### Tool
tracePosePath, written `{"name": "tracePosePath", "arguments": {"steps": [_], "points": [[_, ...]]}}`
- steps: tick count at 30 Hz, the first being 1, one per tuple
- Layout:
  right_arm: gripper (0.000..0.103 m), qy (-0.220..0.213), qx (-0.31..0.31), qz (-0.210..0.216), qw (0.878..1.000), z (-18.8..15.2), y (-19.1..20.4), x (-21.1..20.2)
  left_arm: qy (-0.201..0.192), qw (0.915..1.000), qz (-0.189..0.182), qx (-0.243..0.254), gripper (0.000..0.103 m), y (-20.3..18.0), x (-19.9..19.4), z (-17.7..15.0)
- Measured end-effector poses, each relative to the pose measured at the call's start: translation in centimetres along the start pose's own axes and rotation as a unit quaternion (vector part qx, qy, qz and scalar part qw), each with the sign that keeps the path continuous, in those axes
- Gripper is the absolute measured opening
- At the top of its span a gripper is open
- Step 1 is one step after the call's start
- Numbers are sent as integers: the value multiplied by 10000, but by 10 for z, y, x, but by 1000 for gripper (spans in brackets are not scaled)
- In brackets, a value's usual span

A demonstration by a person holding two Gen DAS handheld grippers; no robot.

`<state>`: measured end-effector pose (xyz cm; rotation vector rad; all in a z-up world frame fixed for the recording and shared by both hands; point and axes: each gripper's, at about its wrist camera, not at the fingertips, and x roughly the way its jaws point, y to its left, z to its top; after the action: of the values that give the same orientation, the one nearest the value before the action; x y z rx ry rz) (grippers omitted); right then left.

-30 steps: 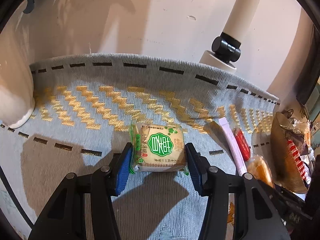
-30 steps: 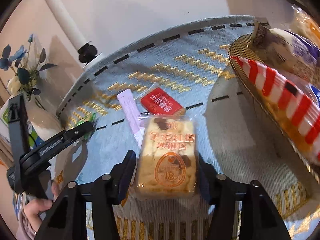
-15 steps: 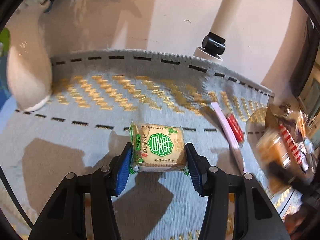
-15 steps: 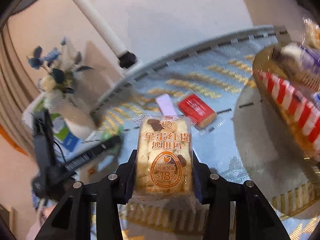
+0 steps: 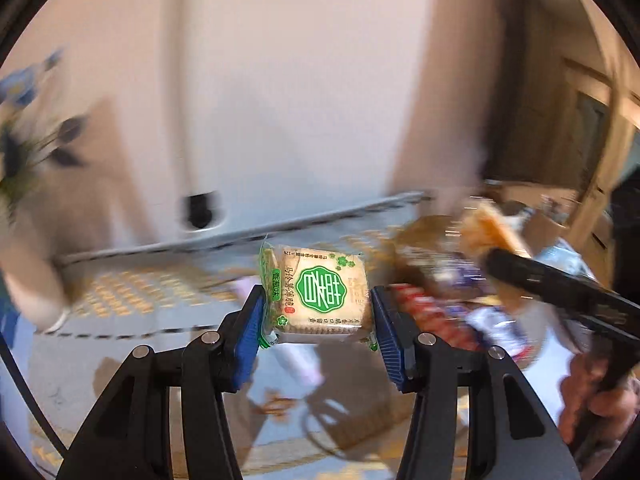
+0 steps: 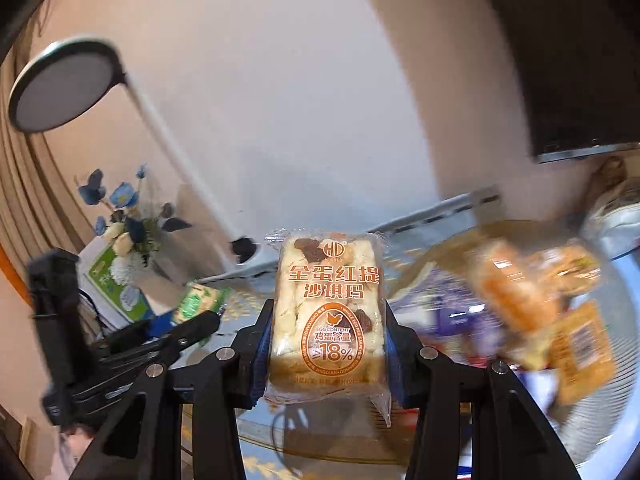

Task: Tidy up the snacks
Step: 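Carry the green biscuit and egg cake packet into the amber bowl and release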

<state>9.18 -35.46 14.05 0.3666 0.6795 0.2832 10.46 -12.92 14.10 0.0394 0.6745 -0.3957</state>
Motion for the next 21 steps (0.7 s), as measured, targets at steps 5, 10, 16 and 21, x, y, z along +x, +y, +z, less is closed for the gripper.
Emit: {"name": "tracePosePath", "arguments": {"steps": [5, 10, 16, 21], "points": [[45, 187, 214, -355, 9990, 9, -47, -21, 247, 9975, -548, 382, 49, -65, 17, 5], [45, 447, 487, -765, 9949, 7, -89, -34, 561, 9923, -991, 479, 49, -109, 39, -6], [84, 876, 653, -1197, 9868, 0, -117, -30, 1059, 9848, -1012, 935, 93, -143, 75, -18], [87, 794, 676, -1351, 9853, 4, -117, -33, 1139, 9857, -864, 888, 94, -133, 79, -17]]}}
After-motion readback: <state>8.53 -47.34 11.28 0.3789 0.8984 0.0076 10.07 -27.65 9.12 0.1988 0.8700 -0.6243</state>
